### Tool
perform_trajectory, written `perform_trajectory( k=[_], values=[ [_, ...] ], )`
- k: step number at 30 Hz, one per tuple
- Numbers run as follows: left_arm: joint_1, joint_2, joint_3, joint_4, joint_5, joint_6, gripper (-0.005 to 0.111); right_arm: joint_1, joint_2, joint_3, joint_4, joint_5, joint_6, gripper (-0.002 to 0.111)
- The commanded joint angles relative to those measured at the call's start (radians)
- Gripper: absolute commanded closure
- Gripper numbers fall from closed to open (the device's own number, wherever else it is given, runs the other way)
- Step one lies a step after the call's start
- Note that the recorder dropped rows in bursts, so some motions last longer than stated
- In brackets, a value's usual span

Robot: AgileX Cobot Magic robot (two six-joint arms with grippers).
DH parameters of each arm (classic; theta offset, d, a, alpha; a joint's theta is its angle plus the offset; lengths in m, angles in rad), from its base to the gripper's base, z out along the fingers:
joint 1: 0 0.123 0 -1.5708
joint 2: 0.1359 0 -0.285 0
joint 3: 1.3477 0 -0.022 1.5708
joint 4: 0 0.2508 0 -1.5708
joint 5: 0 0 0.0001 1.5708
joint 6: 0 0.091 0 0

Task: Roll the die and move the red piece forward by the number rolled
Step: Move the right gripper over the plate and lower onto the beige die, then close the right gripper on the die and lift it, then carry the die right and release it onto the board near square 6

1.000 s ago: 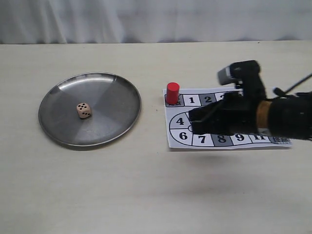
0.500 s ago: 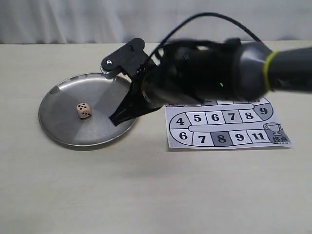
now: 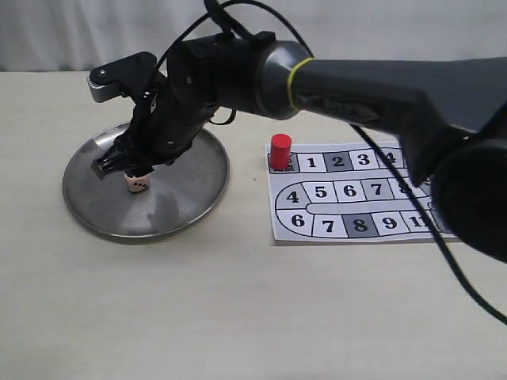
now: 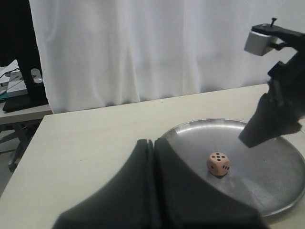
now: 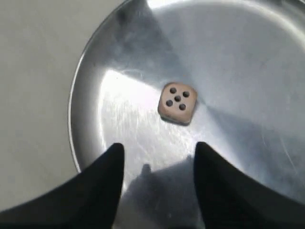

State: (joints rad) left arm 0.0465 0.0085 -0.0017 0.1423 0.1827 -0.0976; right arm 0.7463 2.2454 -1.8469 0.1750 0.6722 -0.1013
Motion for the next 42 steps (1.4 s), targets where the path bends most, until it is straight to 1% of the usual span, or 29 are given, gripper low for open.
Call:
perform_trajectory(
  k=[1, 3, 6, 13, 17, 23, 25, 27, 29, 32, 33, 35, 38, 42],
  values=[
    [-0.004, -0.005, 0.002, 0.001, -0.008, 0.001, 0.107, 0.000, 0.094, -0.093, 0.010, -0.006, 0.005, 0.039],
    [-0.004, -0.005, 0.002, 0.001, -0.008, 0.001, 0.107, 0.000, 0.127, -0.116, 0.010, -0.009, -0.020, 0.035],
    [-0.004, -0.005, 0.002, 0.001, -0.008, 0.001, 0.107, 0.000, 0.162, -0.143, 0.010, -0.034, -0.045, 0.032],
    [-0.004, -0.005, 0.002, 0.001, -0.008, 0.001, 0.107, -0.004, 0.229, -0.209, -0.035, -0.074, -0.041, 0.032],
    [-0.004, -0.005, 0.002, 0.001, -0.008, 0.001, 0.107, 0.000, 0.252, -0.211, -0.033, -0.125, -0.041, 0.032],
    [-0.004, -0.005, 0.002, 0.001, -0.008, 0.001, 0.107, 0.000, 0.278, -0.211, -0.033, -0.140, -0.044, 0.033],
    [-0.004, -0.005, 0.002, 0.001, -0.008, 0.001, 0.107, -0.002, 0.284, -0.211, -0.033, -0.155, -0.044, 0.041],
    [-0.004, -0.005, 0.002, 0.001, -0.008, 0.001, 0.107, -0.002, 0.284, -0.211, -0.033, -0.160, -0.056, 0.055],
    [-0.004, -0.005, 0.002, 0.001, -0.008, 0.001, 0.107, -0.002, 0.282, -0.211, -0.029, -0.151, -0.056, 0.074],
    [-0.004, -0.005, 0.002, 0.001, -0.008, 0.001, 0.107, -0.009, 0.250, -0.211, -0.035, -0.088, -0.043, 0.101],
    [-0.004, -0.005, 0.002, 0.001, -0.008, 0.001, 0.107, -0.014, 0.229, -0.211, -0.035, -0.054, -0.018, 0.104],
    [-0.004, -0.005, 0.002, 0.001, -0.008, 0.001, 0.107, -0.042, 0.175, -0.211, -0.040, 0.026, 0.036, 0.104],
    [-0.004, -0.005, 0.002, 0.001, -0.008, 0.001, 0.107, -0.086, 0.076, -0.206, -0.066, 0.134, 0.039, 0.104],
    [-0.004, -0.005, 0.002, 0.001, -0.008, 0.001, 0.107, -0.143, -0.075, -0.130, -0.089, 0.201, 0.037, 0.104]
  ],
)
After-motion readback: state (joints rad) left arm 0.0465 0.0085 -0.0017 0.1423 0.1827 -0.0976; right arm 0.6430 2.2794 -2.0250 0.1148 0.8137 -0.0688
